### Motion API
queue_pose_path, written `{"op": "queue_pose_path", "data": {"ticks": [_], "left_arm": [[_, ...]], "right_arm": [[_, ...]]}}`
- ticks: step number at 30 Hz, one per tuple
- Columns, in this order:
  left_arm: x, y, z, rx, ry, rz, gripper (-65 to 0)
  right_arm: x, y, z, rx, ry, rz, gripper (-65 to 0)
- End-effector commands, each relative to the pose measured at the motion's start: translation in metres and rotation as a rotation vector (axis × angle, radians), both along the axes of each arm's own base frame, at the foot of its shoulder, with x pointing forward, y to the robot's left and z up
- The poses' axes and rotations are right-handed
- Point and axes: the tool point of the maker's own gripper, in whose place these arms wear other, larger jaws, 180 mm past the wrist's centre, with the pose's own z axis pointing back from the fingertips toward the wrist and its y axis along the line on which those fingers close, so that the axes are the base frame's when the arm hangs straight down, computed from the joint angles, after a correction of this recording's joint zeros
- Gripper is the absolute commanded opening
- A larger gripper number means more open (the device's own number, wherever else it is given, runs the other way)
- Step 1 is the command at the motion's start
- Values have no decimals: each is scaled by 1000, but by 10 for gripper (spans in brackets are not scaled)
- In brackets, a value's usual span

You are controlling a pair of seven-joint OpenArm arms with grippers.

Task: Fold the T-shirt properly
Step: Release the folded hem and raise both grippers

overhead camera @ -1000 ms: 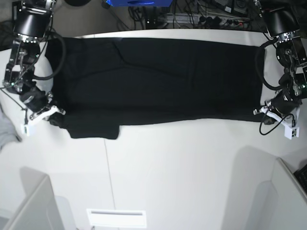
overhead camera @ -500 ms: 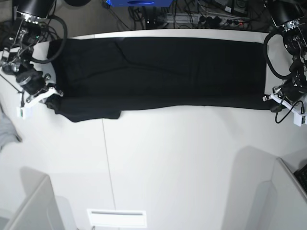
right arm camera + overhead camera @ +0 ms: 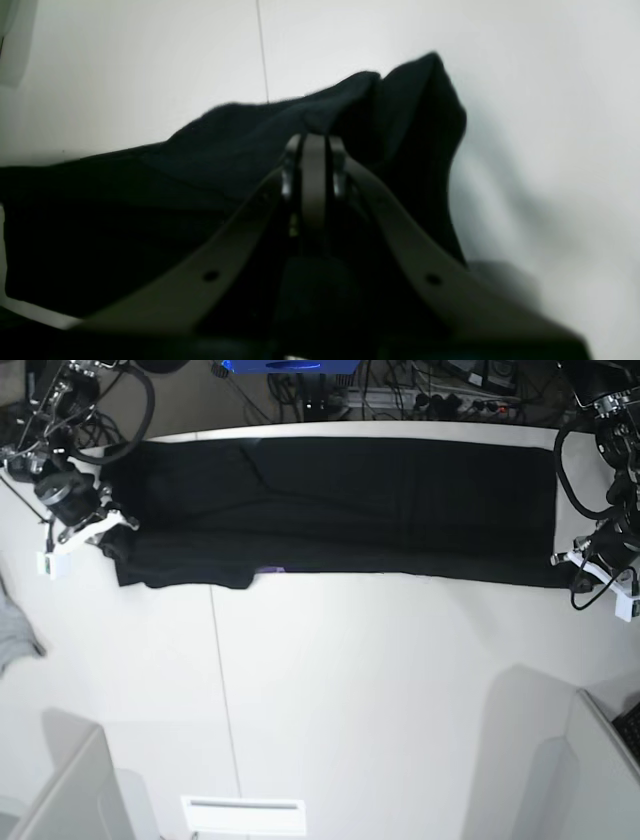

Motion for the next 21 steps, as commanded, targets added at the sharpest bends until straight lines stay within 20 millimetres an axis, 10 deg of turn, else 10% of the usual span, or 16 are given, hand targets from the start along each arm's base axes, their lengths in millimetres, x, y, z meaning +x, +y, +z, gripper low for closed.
{"op": "queue_pose_path", "data": {"ticks": [1, 21], "left_arm": [[4, 4, 11, 22, -32, -8, -650], [-34, 17, -22, 96, 113, 14, -637]], "right_arm": [[2, -1, 9, -1, -36, -5, -650], [-42, 4, -44, 98, 148, -117, -650]]}}
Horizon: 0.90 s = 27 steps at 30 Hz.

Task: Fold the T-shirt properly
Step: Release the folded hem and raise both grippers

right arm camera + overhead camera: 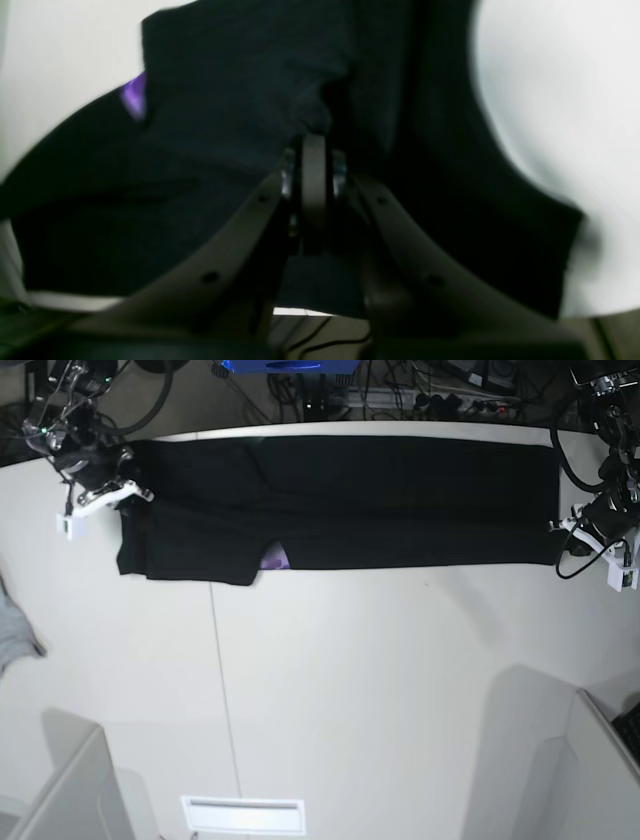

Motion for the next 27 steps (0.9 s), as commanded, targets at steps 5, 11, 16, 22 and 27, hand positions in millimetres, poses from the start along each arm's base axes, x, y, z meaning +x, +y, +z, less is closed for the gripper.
{"op": "queue_pose_path", "data": {"ticks": [5, 11, 16, 22, 27], "left_arm": [[1, 10, 10, 44, -19, -2, -374], [6, 10, 40, 81, -104, -6, -79], [3, -18, 28, -3, -133, 19, -293], [-10, -31, -6, -111, -84, 94, -650], [-24, -32, -47, -181, 24, 131, -650]], "right_arm": [[6, -16, 12, -36, -34, -20, -407], [12, -34, 43, -124, -129, -36, -411], [42, -10, 56, -150, -206, 106, -584], [47, -8, 18, -111, -125, 130, -650], [42, -27, -16, -151, -23, 102, -650]]}}
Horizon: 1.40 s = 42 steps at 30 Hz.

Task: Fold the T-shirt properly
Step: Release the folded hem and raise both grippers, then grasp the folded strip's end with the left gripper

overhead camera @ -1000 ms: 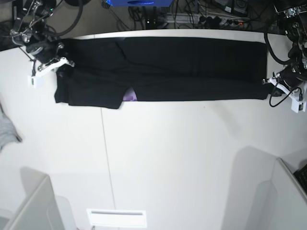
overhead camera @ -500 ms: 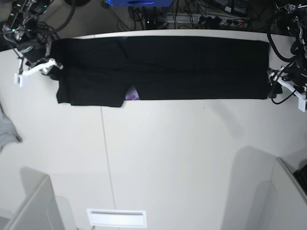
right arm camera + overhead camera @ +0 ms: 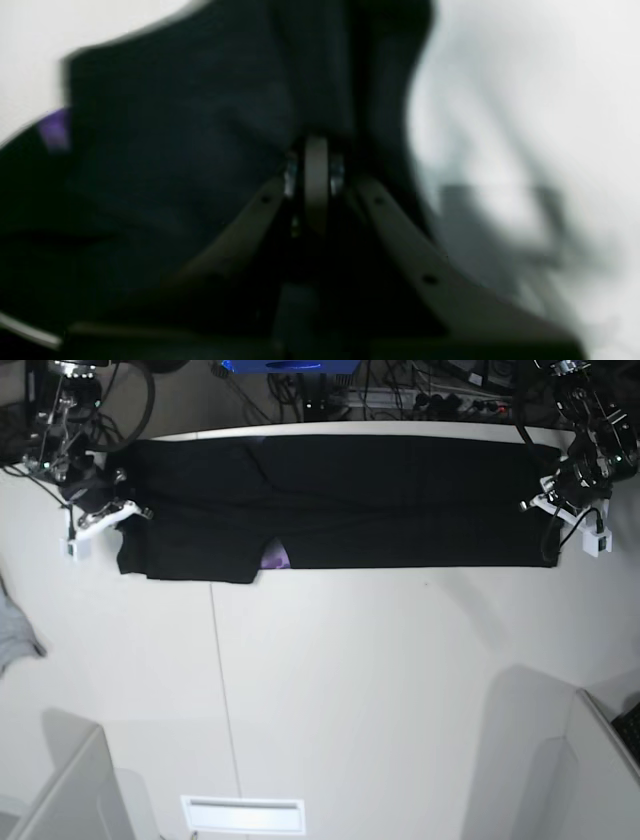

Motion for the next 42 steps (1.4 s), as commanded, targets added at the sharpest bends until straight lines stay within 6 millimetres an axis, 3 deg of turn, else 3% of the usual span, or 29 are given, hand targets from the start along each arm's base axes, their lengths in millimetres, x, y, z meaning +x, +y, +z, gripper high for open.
{"op": "queue_pose_path", "data": {"ticks": [1, 6, 12, 15, 18, 22, 26, 29, 35, 36, 42], "left_arm": [[4, 2, 1, -7, -15, -4, -650], [11, 1, -30, -33, 13, 23, -650], [47, -1, -46, 15, 33, -2, -650], [77, -2, -31, 0, -33, 13, -650], [96, -5, -9, 6, -64, -11, -650], [114, 3, 40, 50, -167, -10, -650], [105, 21, 81, 102, -214, 31, -650], [97, 31, 96, 104, -250, 61, -650], [73, 40, 90, 8, -264, 98, -650], [71, 42, 87, -1, -257, 102, -614], [75, 53, 69, -34, -295, 167, -87]], "right_arm": [[12, -8, 8, -38, -37, 4, -650], [22, -25, -16, -132, 33, -21, -650], [57, -37, -23, -156, 13, -56, -650], [78, -39, -12, -166, -22, -58, -650], [96, -35, 16, -188, -109, -44, -650], [102, -22, 61, -218, -241, -18, -650], [84, -3, 85, -203, -315, 8, -650], [65, 10, 89, -175, -326, 27, -650], [39, 23, 75, -132, -279, 38, -650], [33, 27, 70, -118, -261, 34, -650], [22, 35, 60, -88, -233, 20, -650]]}}
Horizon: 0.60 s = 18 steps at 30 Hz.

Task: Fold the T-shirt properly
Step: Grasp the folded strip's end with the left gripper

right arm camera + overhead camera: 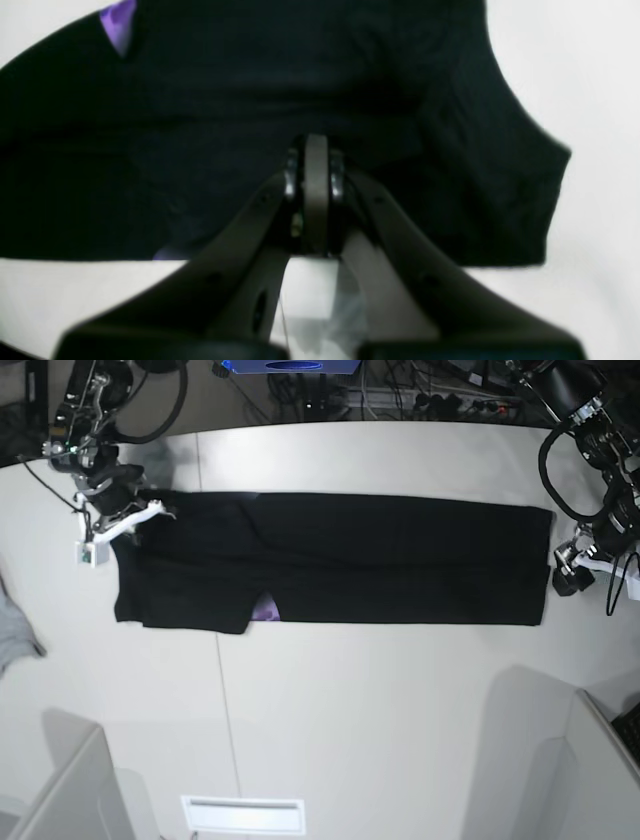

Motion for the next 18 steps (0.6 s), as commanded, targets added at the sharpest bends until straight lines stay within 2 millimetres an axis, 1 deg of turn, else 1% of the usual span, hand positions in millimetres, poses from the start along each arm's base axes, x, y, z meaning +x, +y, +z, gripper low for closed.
{"op": "queue_pose_path", "data": {"ticks": [1, 2, 3, 4, 6, 8, 11, 13, 15, 17, 18], "left_arm": [[7, 7, 6, 3, -36, 11, -25], [8, 5, -5, -16, -21, 1, 0], [9, 3, -14, -21, -4, -17, 0], [15, 2, -19, -17, -1, -41, 0], [26, -8, -35, -21, 15, -91, 0], [31, -11, -49, -27, 33, -107, -44], [38, -19, -66, -61, 53, -109, -94], [40, -21, -73, -81, 67, -107, -112], [38, -22, -79, -96, 81, -102, -143], [38, -24, -81, -101, 87, -104, -207], [37, -27, -83, -100, 95, -116, -250]], "right_arm": [[9, -2, 13, -8, -54, -1, -650], [10, -2, 13, -6, -57, -3, -650], [10, -2, 14, -6, -58, -3, -650], [10, -2, 14, -6, -58, -3, -650], [10, -2, 14, -6, -58, -3, -650], [10, -1, 14, -5, -58, -3, -650], [10, -3, 14, -7, -59, -8, -650], [9, -4, 14, -7, -58, -9, -650], [9, -3, 14, -6, -58, -9, -650], [9, -3, 14, -6, -58, -9, -650], [9, -4, 14, -6, -58, -10, -650]]}}
